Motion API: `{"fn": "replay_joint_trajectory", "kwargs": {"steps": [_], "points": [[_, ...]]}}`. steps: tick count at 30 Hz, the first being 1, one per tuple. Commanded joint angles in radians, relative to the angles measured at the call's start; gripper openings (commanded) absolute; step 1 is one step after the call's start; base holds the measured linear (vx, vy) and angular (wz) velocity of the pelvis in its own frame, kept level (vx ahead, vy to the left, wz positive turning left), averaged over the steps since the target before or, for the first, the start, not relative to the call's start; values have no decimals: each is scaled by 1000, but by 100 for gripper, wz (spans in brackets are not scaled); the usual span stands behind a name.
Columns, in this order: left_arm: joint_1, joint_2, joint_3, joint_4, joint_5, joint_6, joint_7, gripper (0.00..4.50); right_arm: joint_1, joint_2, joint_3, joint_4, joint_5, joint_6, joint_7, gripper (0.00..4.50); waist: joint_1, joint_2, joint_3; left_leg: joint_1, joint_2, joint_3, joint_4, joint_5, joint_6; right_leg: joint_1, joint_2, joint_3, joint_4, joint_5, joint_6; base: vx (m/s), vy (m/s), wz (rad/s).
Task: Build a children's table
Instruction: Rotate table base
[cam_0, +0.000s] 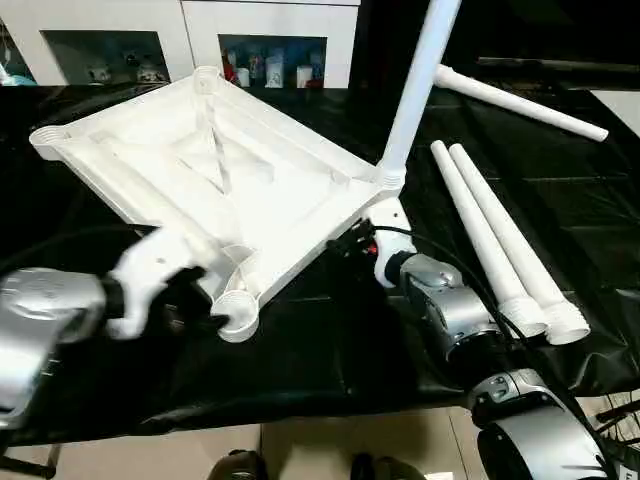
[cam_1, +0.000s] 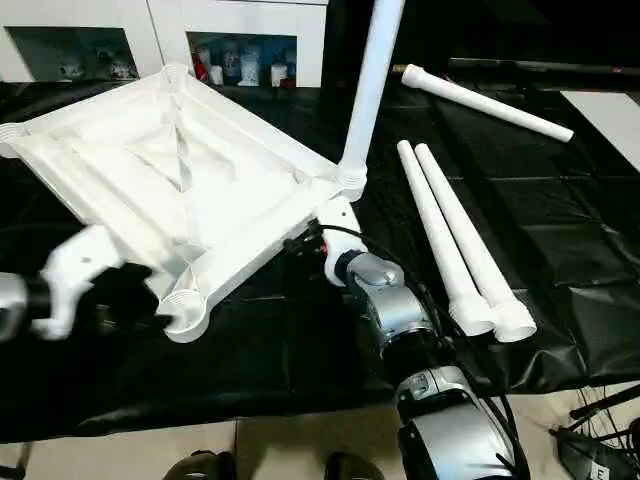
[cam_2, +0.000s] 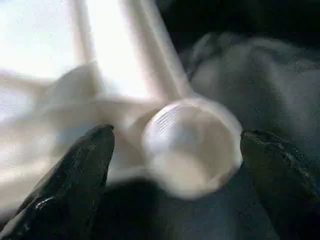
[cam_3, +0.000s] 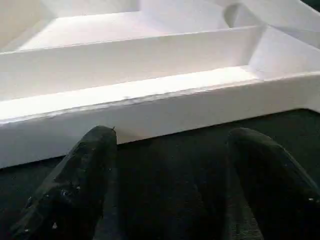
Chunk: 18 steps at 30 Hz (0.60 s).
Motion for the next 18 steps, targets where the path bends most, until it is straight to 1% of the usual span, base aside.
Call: {"fn": "replay_joint_trajectory", "kwargs": {"steps": [1,2,3,5,6,7,8,9,11,13,14,15,16,17,18], "points": [[-19,-14,-27,-7,1,2,-1,445,4,-12,12,-12,-9,-11,27,380,-3,17,-84,31,61,-28,-80,-255,-17,55,-57,56,-52,-243,-213,0,0,0],[-23,-20,-34,-3,4,1,3,445,6,-14,15,-14,-9,-13,35,380,-2,18,-85,32,61,-29,-79,-256,-18,55,-58,57,-52,-248,-211,0,0,0],[-26,-24,-40,0,7,0,6,445,8,-15,17,-17,-9,-15,41,380,-4,16,-84,30,60,-29,-79,-260,-16,56,-58,57,-53,-259,-207,0,0,0],[-43,-60,-82,30,22,-17,19,445,31,-36,34,-61,-11,-19,84,380,-3,15,-83,33,61,-30,-78,-275,-17,54,-59,58,-58,-298,-194,0,0,0],[-44,-64,-87,34,24,-19,21,445,35,-40,36,-69,-13,-20,87,380,-3,14,-82,32,60,-30,-79,-277,-17,55,-57,57,-59,-305,-190,0,0,0],[-53,-80,-90,48,33,-45,37,445,49,-61,33,-111,-11,-9,99,380,-2,14,-84,32,62,-31,-79,-270,-18,55,-57,58,-58,-298,-187,0,0,0],[-55,-82,-89,50,35,-50,40,445,51,-64,32,-118,-10,-6,100,380,-3,12,-84,31,61,-30,-79,-267,-16,55,-55,57,-58,-295,-184,0,0,0],[-61,-90,-80,52,30,-52,52,445,57,-73,28,-135,-5,-1,107,380,-2,16,-87,32,61,-31,-78,-258,-15,57,-55,57,-55,-278,-186,0,0,0],[-77,-95,-52,52,7,-59,57,445,72,-100,13,-186,10,13,129,380,-2,12,-86,32,60,-30,-77,-258,-12,57,-53,56,-55,-275,-189,0,0,0],[-89,-87,-30,49,-17,-59,41,445,87,-124,5,-229,22,26,155,380,-1,11,-85,31,59,-30,-76,-258,-4,58,-53,56,-58,-287,-185,0,0,0],[-95,-76,-18,46,-34,-52,22,445,95,-141,5,-250,25,32,177,380,0,12,-86,31,59,-30,-76,-254,-4,58,-54,56,-56,-283,-187,0,0,0],[-99,-69,-12,45,-43,-48,10,445,100,-151,6,-262,26,35,190,380,-1,10,-86,31,58,-30,-76,-249,1,58,-53,55,-56,-279,-191,0,0,0],[-113,-49,-4,51,-54,-48,-15,445,114,-180,13,-298,35,44,236,380,0,10,-86,31,57,-30,-74,-248,3,58,-54,55,-56,-283,-193,0,0,0],[-125,-25,-4,64,-49,-55,-35,445,127,-210,26,-332,43,46,290,380,3,9,-85,32,57,-30,-74,-251,10,60,-52,54,-59,-294,-187,0,0,0],[-132,-9,-5,74,-44,-62,-48,445,136,-228,35,-356,49,48,325,380,4,11,-86,32,58,-30,-73,-248,12,59,-53,55,-56,-286,-186,0,0,0]]}}
